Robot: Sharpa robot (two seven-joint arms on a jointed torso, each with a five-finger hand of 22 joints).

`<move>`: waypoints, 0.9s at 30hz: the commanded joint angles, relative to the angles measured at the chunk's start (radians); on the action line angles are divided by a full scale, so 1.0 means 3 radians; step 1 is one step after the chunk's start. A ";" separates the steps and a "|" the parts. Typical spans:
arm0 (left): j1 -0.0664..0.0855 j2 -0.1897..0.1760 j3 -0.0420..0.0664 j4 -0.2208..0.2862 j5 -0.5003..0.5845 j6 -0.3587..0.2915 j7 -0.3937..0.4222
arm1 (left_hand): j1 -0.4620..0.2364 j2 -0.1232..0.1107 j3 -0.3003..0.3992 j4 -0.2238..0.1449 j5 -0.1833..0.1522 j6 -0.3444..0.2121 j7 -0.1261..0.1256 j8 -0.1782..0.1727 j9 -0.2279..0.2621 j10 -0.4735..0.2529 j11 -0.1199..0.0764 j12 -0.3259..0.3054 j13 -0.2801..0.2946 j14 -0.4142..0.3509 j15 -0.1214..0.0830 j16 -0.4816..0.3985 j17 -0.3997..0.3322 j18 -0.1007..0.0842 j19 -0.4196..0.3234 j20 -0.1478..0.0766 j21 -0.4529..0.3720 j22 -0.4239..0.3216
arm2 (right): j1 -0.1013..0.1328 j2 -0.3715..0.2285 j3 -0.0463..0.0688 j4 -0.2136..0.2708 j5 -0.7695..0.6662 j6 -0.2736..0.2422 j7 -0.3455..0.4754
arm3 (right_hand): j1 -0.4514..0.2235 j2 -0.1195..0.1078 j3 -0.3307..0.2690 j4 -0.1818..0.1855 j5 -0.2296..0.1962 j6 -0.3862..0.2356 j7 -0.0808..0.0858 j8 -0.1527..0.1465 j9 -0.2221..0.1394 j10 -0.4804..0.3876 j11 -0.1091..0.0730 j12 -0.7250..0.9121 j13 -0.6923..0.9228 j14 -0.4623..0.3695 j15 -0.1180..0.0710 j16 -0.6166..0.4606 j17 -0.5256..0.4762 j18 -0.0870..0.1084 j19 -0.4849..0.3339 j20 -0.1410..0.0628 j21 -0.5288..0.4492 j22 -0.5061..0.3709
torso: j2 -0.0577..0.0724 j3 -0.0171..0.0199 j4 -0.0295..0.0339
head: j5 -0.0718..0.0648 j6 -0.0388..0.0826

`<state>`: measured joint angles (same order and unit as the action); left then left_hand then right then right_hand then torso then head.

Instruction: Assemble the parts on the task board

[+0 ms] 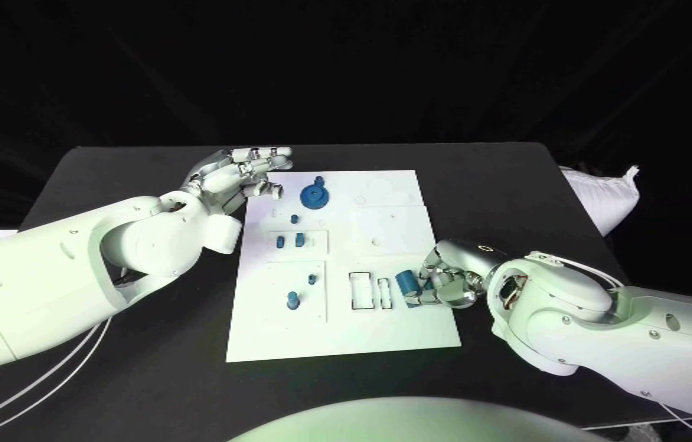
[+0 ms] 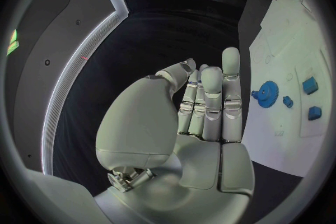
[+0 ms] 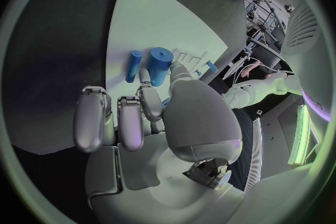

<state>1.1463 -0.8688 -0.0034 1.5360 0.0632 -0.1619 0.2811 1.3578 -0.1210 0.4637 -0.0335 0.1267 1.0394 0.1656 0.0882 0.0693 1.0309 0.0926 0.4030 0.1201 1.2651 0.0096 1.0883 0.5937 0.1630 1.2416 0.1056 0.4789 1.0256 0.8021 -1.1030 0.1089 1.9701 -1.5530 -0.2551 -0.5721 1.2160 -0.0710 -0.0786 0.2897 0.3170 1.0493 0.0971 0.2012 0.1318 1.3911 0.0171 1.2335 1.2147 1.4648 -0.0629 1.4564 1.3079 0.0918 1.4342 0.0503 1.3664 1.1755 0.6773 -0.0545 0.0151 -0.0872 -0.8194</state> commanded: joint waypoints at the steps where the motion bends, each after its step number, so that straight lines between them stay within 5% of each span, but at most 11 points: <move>1: -0.0008 0.0001 0.0002 0.0004 -0.0008 0.0070 0.0011 | 0.0010 0.0013 -0.0010 -0.0008 -0.0005 -0.0025 -0.0003 0.0001 -0.0004 -0.0031 0.0002 0.0012 0.0002 -0.0028 -0.0006 -0.0013 -0.0005 0.0060 0.0008 0.0001 -0.0019 -0.0003 | -0.0011 0.0025 0.0000 -0.0013 -0.0105 0.0027 -0.0040 | 0.0006 0.0023 -0.0022 -0.0002 -0.0009 -0.0024 0.0004 0.0024 0.0005 0.0024 -0.0003 0.0016 0.0010 0.0239 0.0020 0.0017 0.0180 -0.0056 0.0024 0.0000 0.0015 0.0011 | 0.0000 -0.0004 -0.0001 | 0.0009 0.0004; 17: -0.0008 -0.0007 0.0002 0.0012 -0.0008 0.0084 -0.0004 | 0.0012 0.0017 -0.0010 -0.0009 -0.0005 -0.0025 -0.0003 0.0003 -0.0004 -0.0034 0.0002 0.0016 0.0002 -0.0029 -0.0005 -0.0012 -0.0007 0.0061 0.0009 0.0001 -0.0021 -0.0004 | -0.0071 0.0198 0.0001 -0.0146 -0.0249 0.0060 -0.0063 | 0.0023 0.0097 -0.0049 -0.0003 0.0022 -0.0026 0.0001 0.0049 0.0027 0.0025 -0.0005 0.0028 0.0045 0.0238 0.0020 0.0020 0.0183 -0.0056 0.0020 0.0001 0.0017 0.0012 | -0.0001 -0.0003 0.0005 | 0.0039 -0.0037; 24: -0.0008 -0.0011 0.0002 0.0015 -0.0008 0.0095 -0.0015 | 0.0009 0.0017 -0.0013 -0.0008 -0.0006 -0.0026 -0.0002 0.0003 -0.0003 -0.0036 0.0003 0.0018 0.0002 -0.0030 -0.0005 -0.0012 -0.0008 0.0061 0.0009 0.0002 -0.0022 -0.0005 | -0.0090 0.0246 0.0001 -0.0196 -0.0305 0.0109 -0.0070 | 0.0300 0.0207 0.0004 -0.0094 0.0065 0.0031 -0.0020 0.0111 0.0080 0.0047 -0.0026 0.0062 0.0117 0.0240 0.0006 0.0034 0.0205 -0.0057 0.0021 -0.0007 0.0028 0.0030 | -0.0003 -0.0006 -0.0003 | 0.0054 -0.0050; 27: -0.0008 -0.0012 0.0002 0.0016 -0.0008 0.0100 -0.0019 | 0.0009 0.0017 -0.0013 -0.0008 -0.0006 -0.0026 -0.0002 0.0003 -0.0003 -0.0036 0.0003 0.0018 0.0002 -0.0030 -0.0005 -0.0012 -0.0008 0.0061 0.0009 0.0002 -0.0022 -0.0005 | -0.0093 0.0253 0.0001 -0.0198 -0.0316 0.0058 -0.0072 | 0.0471 0.0318 0.0107 -0.0159 -0.0191 0.0068 -0.0042 0.0132 0.0110 0.0064 -0.0046 0.0078 0.0149 0.0241 -0.0011 0.0041 0.0216 -0.0059 0.0024 -0.0023 0.0035 0.0042 | -0.0004 -0.0006 -0.0007 | 0.0058 -0.0046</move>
<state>1.1461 -0.8730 -0.0034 1.5379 0.0632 -0.1538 0.2752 1.3578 -0.1210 0.4637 -0.0335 0.1267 1.0394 0.1656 0.0882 0.0694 1.0273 0.0962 0.4030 0.1202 1.2651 0.0095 1.0883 0.5926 0.1630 1.2416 0.1056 0.4790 1.0258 0.7855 -1.0293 0.1186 1.9196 -1.6307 -0.2695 -0.5778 1.2959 -0.0213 -0.0710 0.2630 0.2714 1.0639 0.0854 0.2378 0.1617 1.3986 0.0098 1.2522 1.2602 1.4654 -0.0616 1.4647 1.3075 0.0921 1.4397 0.0448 1.3711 1.1872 0.6766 -0.0561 0.0150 -0.0711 -0.8342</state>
